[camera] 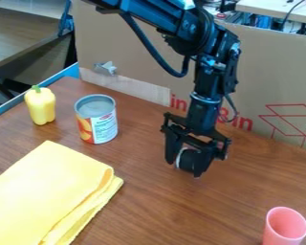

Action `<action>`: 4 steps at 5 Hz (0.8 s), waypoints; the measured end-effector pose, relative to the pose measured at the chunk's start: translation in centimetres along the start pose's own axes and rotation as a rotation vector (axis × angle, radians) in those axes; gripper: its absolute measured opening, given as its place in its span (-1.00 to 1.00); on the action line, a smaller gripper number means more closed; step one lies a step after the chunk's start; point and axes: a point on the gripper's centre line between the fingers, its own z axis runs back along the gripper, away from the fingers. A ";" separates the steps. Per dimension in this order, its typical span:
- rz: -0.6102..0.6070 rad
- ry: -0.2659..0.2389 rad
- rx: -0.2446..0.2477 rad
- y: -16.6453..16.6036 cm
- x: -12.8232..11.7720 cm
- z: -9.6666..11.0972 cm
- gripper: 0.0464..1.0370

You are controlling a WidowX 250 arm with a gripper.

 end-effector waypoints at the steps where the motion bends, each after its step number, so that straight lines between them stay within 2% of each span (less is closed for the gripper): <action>1: -0.003 -0.029 -0.015 0.0 -0.4 0.5 0.18; 2: 0.006 -0.060 -0.035 -0.2 -1.1 1.7 0.14; 3: -0.004 -0.088 -0.002 -1.2 -2.4 4.2 0.14; 4: -0.101 -0.020 0.027 -5.4 -4.6 4.8 0.14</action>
